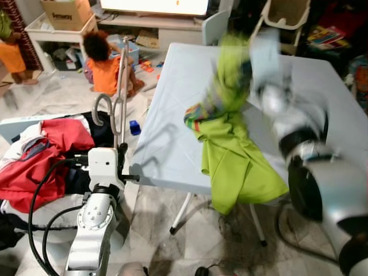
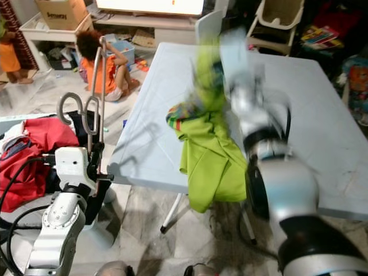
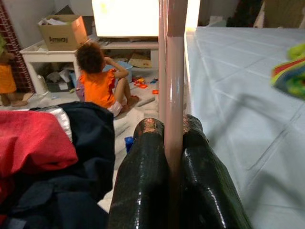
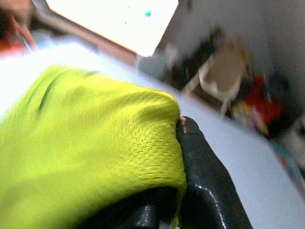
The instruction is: Hang hanger
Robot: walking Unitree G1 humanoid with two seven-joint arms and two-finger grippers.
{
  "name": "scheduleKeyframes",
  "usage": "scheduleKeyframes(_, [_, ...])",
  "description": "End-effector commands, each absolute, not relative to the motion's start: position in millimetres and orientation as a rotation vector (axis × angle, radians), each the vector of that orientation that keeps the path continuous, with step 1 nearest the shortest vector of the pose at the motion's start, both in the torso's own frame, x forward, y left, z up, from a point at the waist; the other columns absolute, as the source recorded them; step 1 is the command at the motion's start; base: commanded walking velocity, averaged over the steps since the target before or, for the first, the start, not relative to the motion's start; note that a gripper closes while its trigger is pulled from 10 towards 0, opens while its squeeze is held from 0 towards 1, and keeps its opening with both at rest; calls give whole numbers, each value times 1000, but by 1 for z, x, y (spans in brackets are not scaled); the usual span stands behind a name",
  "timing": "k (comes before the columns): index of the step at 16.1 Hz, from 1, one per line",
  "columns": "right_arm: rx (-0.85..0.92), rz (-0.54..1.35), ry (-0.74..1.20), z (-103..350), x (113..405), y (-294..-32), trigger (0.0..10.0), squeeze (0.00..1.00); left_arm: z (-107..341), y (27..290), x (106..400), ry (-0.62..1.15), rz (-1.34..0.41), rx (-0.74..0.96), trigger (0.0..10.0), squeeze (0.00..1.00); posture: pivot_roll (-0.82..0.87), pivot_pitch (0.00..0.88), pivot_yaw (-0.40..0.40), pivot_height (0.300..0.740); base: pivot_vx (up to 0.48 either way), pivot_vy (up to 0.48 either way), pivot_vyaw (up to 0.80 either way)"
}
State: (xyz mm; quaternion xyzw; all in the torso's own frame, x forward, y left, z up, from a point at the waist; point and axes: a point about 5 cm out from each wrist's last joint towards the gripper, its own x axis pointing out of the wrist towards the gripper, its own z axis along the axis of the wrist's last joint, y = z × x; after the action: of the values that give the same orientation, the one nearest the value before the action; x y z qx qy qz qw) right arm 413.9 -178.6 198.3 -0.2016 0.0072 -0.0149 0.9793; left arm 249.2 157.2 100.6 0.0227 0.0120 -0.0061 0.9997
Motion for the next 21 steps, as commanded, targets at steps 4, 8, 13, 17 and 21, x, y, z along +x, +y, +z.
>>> scheduleKeyframes(4, [-265,-67,190,162,395,-231,10000,1000,104,144,254,14,-68,24,10000,0,81,0,-31,740,0,0,0])
scheduleKeyframes(8, [-407,225,317,127,366,-254,10000,1000,100,145,245,67,-94,-7,10000,0,39,0,-4,740,0,0,0])
scheduleKeyframes(13, [-219,592,271,120,309,-260,10000,1000,100,141,237,94,-133,-24,10000,0,16,0,8,740,0,0,0])
scheduleKeyframes(17, [11,867,176,153,290,-232,10000,1000,104,137,236,89,-156,-30,10000,0,24,0,-5,740,0,0,0])
scheduleKeyframes(21, [143,1027,199,159,285,-203,10000,1000,103,143,228,107,-126,-36,10000,0,54,0,-22,740,0,0,0])
